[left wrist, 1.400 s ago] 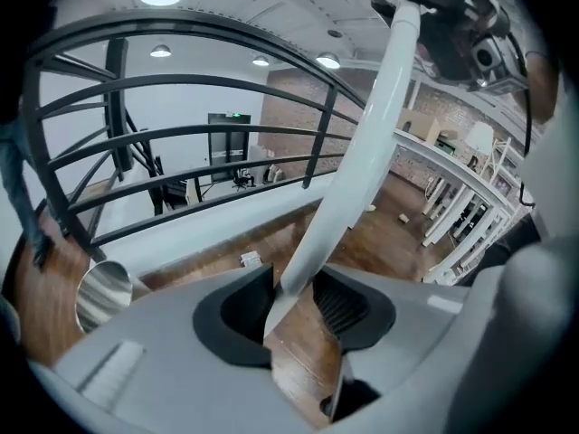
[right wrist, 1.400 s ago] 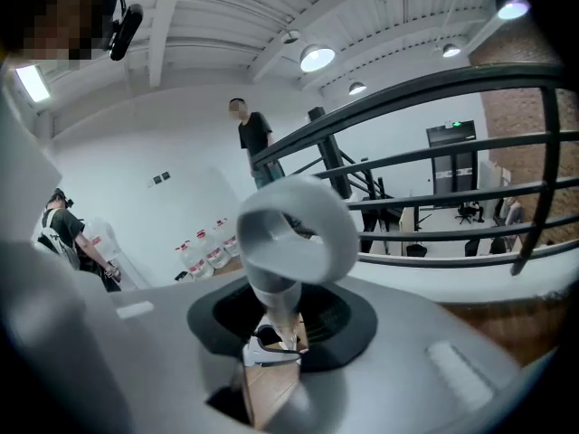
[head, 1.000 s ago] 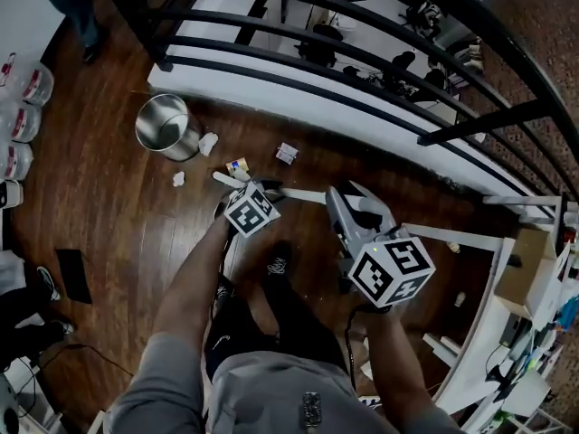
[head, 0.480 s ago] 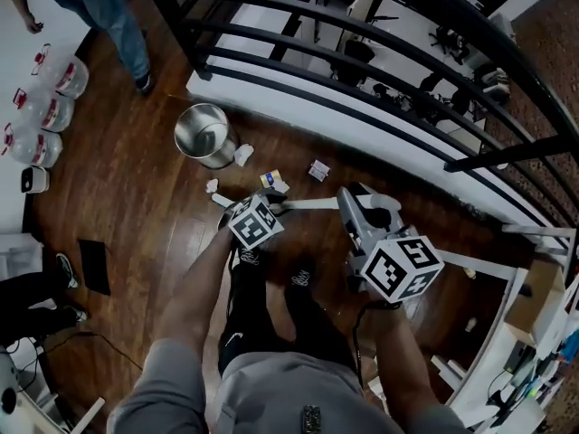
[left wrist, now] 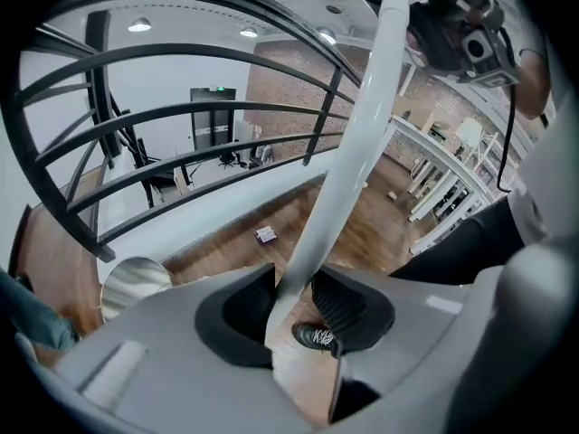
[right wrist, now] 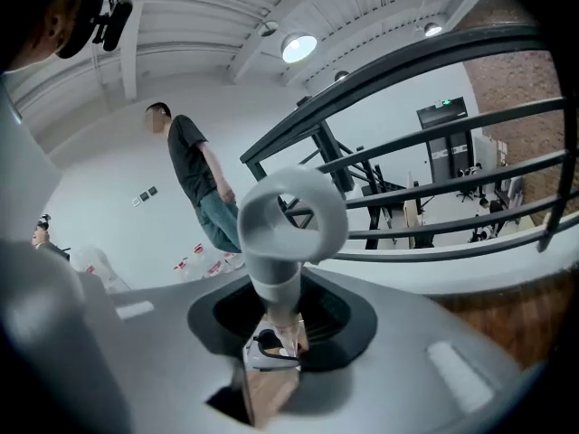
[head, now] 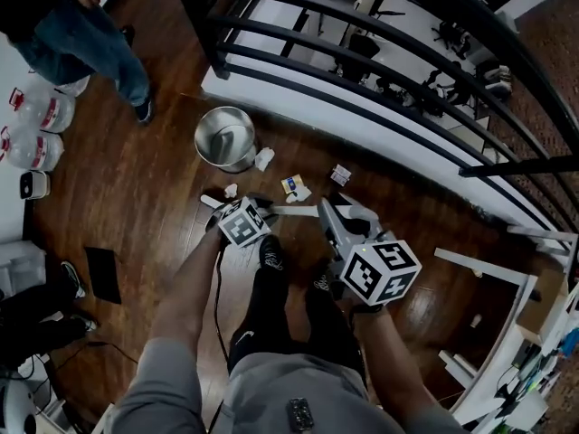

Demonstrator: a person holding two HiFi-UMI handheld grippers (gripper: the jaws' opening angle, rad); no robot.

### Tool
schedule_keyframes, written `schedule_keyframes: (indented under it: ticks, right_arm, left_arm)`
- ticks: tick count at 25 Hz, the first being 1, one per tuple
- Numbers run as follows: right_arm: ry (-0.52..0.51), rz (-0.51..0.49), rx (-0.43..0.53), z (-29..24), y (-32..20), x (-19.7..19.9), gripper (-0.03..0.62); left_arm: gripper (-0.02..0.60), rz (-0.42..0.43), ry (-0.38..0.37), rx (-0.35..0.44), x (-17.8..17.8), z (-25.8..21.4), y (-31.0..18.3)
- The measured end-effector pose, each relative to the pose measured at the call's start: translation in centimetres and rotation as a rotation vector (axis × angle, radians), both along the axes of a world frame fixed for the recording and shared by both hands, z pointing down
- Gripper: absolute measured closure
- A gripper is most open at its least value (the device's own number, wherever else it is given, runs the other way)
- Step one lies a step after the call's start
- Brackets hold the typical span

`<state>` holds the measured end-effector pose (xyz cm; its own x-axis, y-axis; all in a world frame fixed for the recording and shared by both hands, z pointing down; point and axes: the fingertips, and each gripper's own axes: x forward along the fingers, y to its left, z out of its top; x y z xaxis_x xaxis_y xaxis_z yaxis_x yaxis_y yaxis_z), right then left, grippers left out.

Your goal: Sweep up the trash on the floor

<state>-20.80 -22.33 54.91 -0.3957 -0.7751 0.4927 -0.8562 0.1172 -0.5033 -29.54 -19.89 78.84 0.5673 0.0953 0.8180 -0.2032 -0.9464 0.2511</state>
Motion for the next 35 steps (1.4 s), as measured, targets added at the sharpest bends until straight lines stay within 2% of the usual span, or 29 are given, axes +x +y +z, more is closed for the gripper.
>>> schedule_keyframes:
  ticks: [4, 8, 17, 28, 32, 35]
  right_arm:
    - [0.034, 0.035, -0.015, 0.4, -0.8, 0.2, 0.503]
    - [0.072, 0.094, -0.029, 0.4, -0.1, 3.0, 0.503]
    - [0.119, 0.199, -0.007, -0.8, 3.4, 13.1, 0.504]
    - [0.152, 0.388, -0.007, -2.0, 10.8, 28.5, 0.504]
    - [0.129, 0.423, 0.021, -3.0, 12.4, 32.9, 0.503]
    - [0.091, 0.429, 0.049, -3.9, 12.4, 34.8, 0.503]
  left_arm:
    - [0.445, 0.002, 0.03, 0.015, 0.6, 0.5, -2.0]
    - [0.443, 0.058, 0.048, 0.005, 3.8, 0.6, -1.7]
    - [0.442, 0.13, 0.114, 0.022, 15.0, -0.1, 0.7]
    - [0.442, 0.295, 0.158, 0.028, 31.8, -1.2, 6.7]
    - [0.443, 0.345, 0.166, 0.031, 36.5, -2.1, 8.4]
    - [0.449, 0.362, 0.146, 0.032, 37.6, -3.1, 8.9]
